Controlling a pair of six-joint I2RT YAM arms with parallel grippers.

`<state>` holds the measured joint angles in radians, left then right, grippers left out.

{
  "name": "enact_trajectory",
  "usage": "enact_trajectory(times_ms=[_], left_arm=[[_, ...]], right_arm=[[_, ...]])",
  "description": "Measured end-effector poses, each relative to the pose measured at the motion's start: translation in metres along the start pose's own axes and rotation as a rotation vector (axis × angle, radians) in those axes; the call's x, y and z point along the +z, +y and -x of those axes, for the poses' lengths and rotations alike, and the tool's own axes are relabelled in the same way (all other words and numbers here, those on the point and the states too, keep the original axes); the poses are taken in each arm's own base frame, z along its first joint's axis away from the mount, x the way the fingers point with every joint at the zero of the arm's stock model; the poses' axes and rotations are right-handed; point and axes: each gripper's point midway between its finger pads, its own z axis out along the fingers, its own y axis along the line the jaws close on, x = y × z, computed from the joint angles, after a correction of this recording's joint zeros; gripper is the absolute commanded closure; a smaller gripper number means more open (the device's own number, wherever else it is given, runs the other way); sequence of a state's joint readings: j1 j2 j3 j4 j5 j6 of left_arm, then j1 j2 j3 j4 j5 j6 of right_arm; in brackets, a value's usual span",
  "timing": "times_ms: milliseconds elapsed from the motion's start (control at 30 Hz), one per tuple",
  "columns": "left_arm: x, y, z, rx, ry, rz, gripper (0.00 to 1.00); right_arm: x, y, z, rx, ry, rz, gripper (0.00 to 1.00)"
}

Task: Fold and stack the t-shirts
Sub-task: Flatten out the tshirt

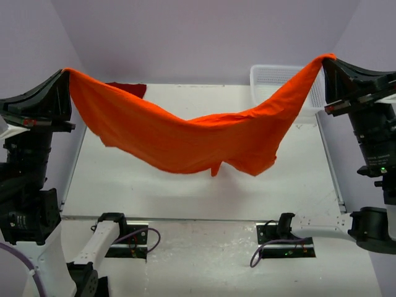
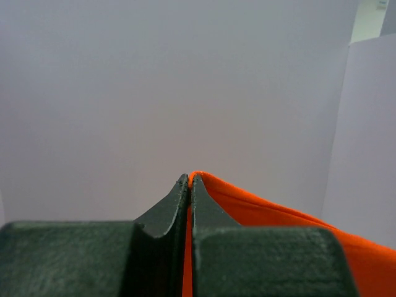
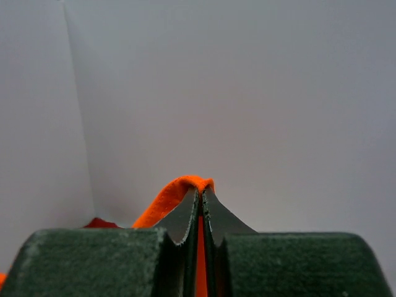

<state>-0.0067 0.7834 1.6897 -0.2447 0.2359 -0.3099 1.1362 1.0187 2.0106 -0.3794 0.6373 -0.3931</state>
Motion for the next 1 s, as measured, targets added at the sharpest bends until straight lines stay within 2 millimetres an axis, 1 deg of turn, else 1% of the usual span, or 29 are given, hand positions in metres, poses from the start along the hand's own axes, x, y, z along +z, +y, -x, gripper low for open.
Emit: enact_trajectory(times_ms=[33, 100, 167, 200, 233, 300, 333, 400, 433, 500, 533, 567, 600, 633, 700, 733, 767, 833, 867, 900, 933, 1000], left_arm=[[0.003, 0.001, -0.001, 0.007, 0.002, -0.003, 1.00], [0.015, 0.007, -0.012, 0.009, 0.019, 0.003, 1.00], [0.036, 0.019, -0.029, 0.008, 0.041, 0.020, 1.00], [0.050, 0.028, -0.044, 0.004, 0.062, 0.033, 1.00], [0.064, 0.038, -0.062, 0.001, 0.090, 0.049, 1.00], [0.092, 0.061, -0.106, -0.007, 0.156, 0.088, 1.00], [0.105, 0.075, -0.134, -0.013, 0.199, 0.114, 1.00], [0.123, 0.100, -0.190, -0.026, 0.281, 0.164, 1.00], [0.128, 0.112, -0.220, -0.032, 0.321, 0.189, 1.00], [0.126, 0.136, -0.280, -0.044, 0.413, 0.243, 1.00], [0.120, 0.147, -0.312, -0.050, 0.460, 0.272, 1.00], [0.112, 0.157, -0.339, -0.058, 0.506, 0.301, 1.00], [0.103, 0.166, -0.366, -0.070, 0.546, 0.326, 1.00], [0.093, 0.173, -0.393, -0.081, 0.578, 0.347, 1.00], [0.070, 0.184, -0.442, -0.104, 0.647, 0.384, 1.00], [0.058, 0.189, -0.466, -0.116, 0.688, 0.401, 1.00], [0.048, 0.192, -0.487, -0.125, 0.721, 0.413, 1.00], [0.033, 0.201, -0.528, -0.135, 0.780, 0.435, 1.00], [0.026, 0.204, -0.545, -0.138, 0.803, 0.444, 1.00], [0.017, 0.208, -0.563, -0.140, 0.833, 0.454, 1.00], [0.010, 0.210, -0.577, -0.142, 0.856, 0.462, 1.00], [-0.003, 0.214, -0.600, -0.146, 0.901, 0.478, 1.00]], right_arm=[[0.004, 0.001, 0.001, -0.015, -0.009, -0.018, 1.00], [0.016, 0.008, 0.001, -0.073, -0.024, -0.030, 1.00], [0.036, 0.017, -0.001, -0.134, -0.036, -0.053, 1.00], [0.049, 0.019, -0.004, -0.166, -0.039, -0.074, 1.00], [0.065, 0.022, -0.009, -0.208, -0.038, -0.095, 1.00], [0.100, 0.017, -0.020, -0.280, -0.037, -0.141, 1.00], [0.119, 0.009, -0.028, -0.312, -0.034, -0.174, 1.00], [0.155, -0.006, -0.062, -0.373, 0.010, -0.214, 1.00], [0.171, -0.014, -0.084, -0.401, 0.041, -0.224, 1.00], [0.201, -0.026, -0.138, -0.435, 0.121, -0.214, 1.00], [0.212, -0.032, -0.168, -0.446, 0.169, -0.202, 1.00], [0.222, -0.037, -0.208, -0.456, 0.231, -0.184, 1.00], [0.228, -0.041, -0.237, -0.461, 0.278, -0.170, 1.00], [0.233, -0.045, -0.276, -0.469, 0.339, -0.156, 1.00], [0.236, -0.049, -0.348, -0.482, 0.460, -0.123, 1.00], [0.237, -0.049, -0.381, -0.485, 0.509, -0.106, 1.00], [0.237, -0.049, -0.416, -0.484, 0.560, -0.089, 1.00], [0.233, -0.047, -0.479, -0.472, 0.651, -0.051, 1.00], [0.229, -0.046, -0.508, -0.466, 0.695, -0.033, 1.00], [0.225, -0.045, -0.530, -0.459, 0.730, -0.020, 1.00], [0.220, -0.046, -0.553, -0.454, 0.767, -0.011, 1.00], [0.213, -0.045, -0.587, -0.442, 0.820, 0.009, 1.00]])
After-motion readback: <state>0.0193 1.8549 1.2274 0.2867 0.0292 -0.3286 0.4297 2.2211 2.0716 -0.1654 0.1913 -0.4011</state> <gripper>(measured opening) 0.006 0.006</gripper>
